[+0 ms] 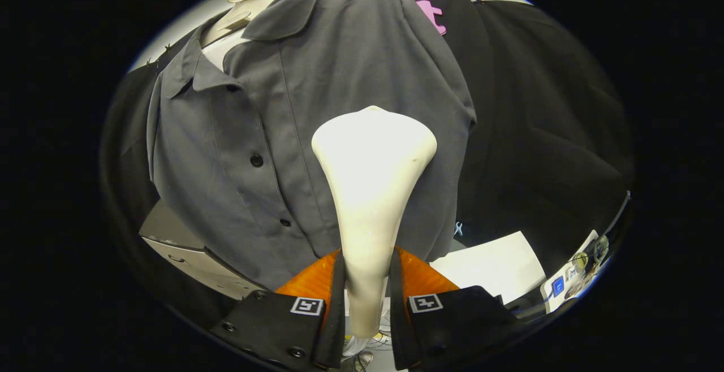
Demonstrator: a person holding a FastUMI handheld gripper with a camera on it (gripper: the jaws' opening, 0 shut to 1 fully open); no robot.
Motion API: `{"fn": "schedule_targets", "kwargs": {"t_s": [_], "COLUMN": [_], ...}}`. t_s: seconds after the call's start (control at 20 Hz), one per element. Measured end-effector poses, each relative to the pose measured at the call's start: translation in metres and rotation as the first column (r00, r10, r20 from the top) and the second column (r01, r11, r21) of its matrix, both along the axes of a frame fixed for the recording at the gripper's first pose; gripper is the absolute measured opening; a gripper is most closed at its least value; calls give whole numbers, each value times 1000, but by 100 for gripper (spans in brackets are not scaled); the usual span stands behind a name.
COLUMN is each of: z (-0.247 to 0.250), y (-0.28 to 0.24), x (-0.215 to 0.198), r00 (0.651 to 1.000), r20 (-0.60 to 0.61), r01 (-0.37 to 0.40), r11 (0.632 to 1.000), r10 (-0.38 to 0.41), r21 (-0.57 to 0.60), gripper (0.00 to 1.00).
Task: Iron the clothes twice with a garment steamer, once on the left side and once on the right side.
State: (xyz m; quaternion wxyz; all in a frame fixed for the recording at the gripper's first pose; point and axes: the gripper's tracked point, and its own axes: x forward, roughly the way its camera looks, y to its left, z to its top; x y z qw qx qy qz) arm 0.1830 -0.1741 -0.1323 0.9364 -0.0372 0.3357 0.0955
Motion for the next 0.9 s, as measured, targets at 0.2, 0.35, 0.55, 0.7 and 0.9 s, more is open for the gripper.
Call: {"fn": "schedule_targets", "kwargs": {"t_s": [0.2, 0.35, 0.55, 0.7, 0.9], "z": [-22, -39, -56, -73, -98], "y": [-6, -11, -16, -23, -30], "x": [-9, -12, -16, -19, -24], "r00": [999, 998, 995, 992, 986], "r20": [-37, -67, -102, -126, -164], "r01": [-2, -1, 3, 6, 13], "r11": [1000, 1000, 1000, 1000, 1000], "r10": [2, 1, -2, -4, -10], "r21": [4, 3, 9, 12, 17], "gripper": [41, 41, 41, 41, 41]}}
